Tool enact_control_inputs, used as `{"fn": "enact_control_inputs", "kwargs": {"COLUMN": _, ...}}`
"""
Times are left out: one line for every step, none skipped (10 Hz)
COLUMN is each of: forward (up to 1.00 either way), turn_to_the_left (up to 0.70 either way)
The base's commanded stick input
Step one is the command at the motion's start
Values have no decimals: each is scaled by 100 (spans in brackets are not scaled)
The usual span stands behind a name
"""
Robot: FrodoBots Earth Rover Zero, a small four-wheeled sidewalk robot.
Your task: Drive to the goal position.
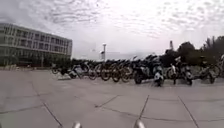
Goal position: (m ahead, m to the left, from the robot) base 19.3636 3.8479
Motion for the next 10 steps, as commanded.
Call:
{"fn": "enact_control_inputs", "kwargs": {"forward": 0, "turn_to_the_left": 70}}
{"fn": "enact_control_inputs", "kwargs": {"forward": 0, "turn_to_the_left": 70}}
{"fn": "enact_control_inputs", "kwargs": {"forward": 0, "turn_to_the_left": 70}}
{"fn": "enact_control_inputs", "kwargs": {"forward": 0, "turn_to_the_left": 70}}
{"fn": "enact_control_inputs", "kwargs": {"forward": 0, "turn_to_the_left": 70}}
{"fn": "enact_control_inputs", "kwargs": {"forward": 0, "turn_to_the_left": 70}}
{"fn": "enact_control_inputs", "kwargs": {"forward": 0, "turn_to_the_left": 70}}
{"fn": "enact_control_inputs", "kwargs": {"forward": 0, "turn_to_the_left": 70}}
{"fn": "enact_control_inputs", "kwargs": {"forward": 2, "turn_to_the_left": 67}}
{"fn": "enact_control_inputs", "kwargs": {"forward": 16, "turn_to_the_left": 45}}
